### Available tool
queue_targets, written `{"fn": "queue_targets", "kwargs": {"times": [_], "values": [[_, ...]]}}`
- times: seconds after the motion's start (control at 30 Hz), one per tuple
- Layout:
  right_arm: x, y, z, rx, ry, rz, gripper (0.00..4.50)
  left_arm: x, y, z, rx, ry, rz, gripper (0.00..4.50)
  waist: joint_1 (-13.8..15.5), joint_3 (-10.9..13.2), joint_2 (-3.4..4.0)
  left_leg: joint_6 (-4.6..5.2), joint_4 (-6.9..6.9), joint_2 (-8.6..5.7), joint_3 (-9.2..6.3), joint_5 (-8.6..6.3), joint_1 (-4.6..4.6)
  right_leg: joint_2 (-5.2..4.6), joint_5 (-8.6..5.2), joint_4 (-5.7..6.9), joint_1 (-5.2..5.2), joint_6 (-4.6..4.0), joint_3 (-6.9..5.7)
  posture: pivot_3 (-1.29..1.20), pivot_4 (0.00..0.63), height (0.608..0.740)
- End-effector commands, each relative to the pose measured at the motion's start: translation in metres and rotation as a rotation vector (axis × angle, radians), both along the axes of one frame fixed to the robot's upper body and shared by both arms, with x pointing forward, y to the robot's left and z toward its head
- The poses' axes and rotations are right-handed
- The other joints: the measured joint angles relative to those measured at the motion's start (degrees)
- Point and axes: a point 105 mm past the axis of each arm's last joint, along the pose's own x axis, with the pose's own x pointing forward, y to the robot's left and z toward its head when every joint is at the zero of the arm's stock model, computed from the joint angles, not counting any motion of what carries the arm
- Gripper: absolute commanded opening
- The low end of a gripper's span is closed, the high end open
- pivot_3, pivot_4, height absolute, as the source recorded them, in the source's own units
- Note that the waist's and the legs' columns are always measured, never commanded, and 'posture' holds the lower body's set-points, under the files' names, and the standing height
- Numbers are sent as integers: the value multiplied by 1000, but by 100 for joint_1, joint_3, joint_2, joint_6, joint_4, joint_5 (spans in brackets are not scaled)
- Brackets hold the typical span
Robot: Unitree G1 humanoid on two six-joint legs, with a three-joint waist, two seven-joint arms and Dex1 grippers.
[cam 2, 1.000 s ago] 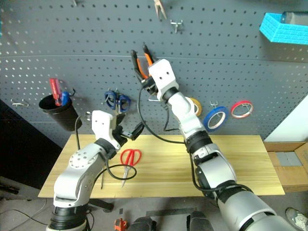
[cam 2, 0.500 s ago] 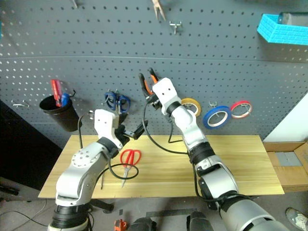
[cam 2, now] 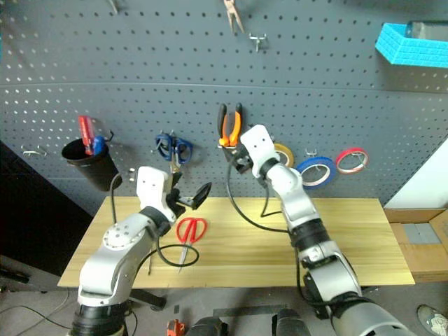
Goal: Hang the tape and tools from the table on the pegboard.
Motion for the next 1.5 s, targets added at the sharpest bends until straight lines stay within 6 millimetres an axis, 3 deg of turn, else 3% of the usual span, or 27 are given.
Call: {"fn": "queue_targets", "kwargs": {"times": [0.03, 0.1, 0.2, 0.33, 0.47, 0.67, 1.1, 1.2, 1.5], "values": [[-21, 0, 24, 38, -46, 94, 4435, -4, 11, 0, 66, -22, 97, 4500, -1, 3, 2, 9, 0, 1, -1, -5, -1, 0, 0, 1, -1, 0, -1, 39, 119, 740], [-35, 0, 24, 57, -25, 172, 4435, -7, 19, -14, 89, 16, 144, 4500, -8, 8, 10, 13, 0, 3, -1, -7, 0, 0, 0, 6, -2, 0, -1, 31, 129, 740], [-59, 7, 8, 5, 16, 323, 4435, -11, 27, -38, 67, 96, 211, 4500, -19, 14, 20, 17, 0, 4, -2, -9, 8, 1, 0, 7, 5, 0, -1, 20, 137, 740], [-96, 13, -42, -127, 116, 500, 4435, -19, 45, -69, 40, 204, 311, 4500, -41, 44, 21, 20, 1, 3, -7, -10, 12, 0, 0, 2, 16, 0, -11, 17, 170, 740], [-118, 14, -79, -204, 199, 595, 4435, -29, 61, -97, 53, 307, 346, 4500, -91, 159, 30, 22, 3, 3, -9, -10, 15, -4, -1, 1, 21, -2, -16, 13, 193, 740], [-121, 23, -97, -216, 243, 630, 4435, -29, 58, -121, 31, 413, 286, 4500, -131, 325, 12, 22, 5, 7, -22, -8, 17, -3, 2, 7, 22, -7, -32, 8, 240, 740], [-114, 36, -93, -188, 254, 638, 4435, -21, 51, -141, 25, 545, 179, 4500, -126, 569, 16, 20, 0, 5, -57, -8, -7, -59, -8, -4, 12, -25, -97, 9, 279, 740], [-114, 35, -96, -190, 267, 639, 4500, -21, 51, -141, 41, 565, 154, 3902, -131, 607, 19, 20, -1, 5, -57, -8, -7, -60, -8, -3, 12, -25, -97, 12, 282, 740], [-108, 34, -97, -198, 262, 627, 4500, -18, 51, -140, 42, 571, 146, 762, -129, 640, 28, 20, -1, 5, -57, -8, -7, -61, -9, -3, 12, -25, -98, 19, 261, 740]]}}
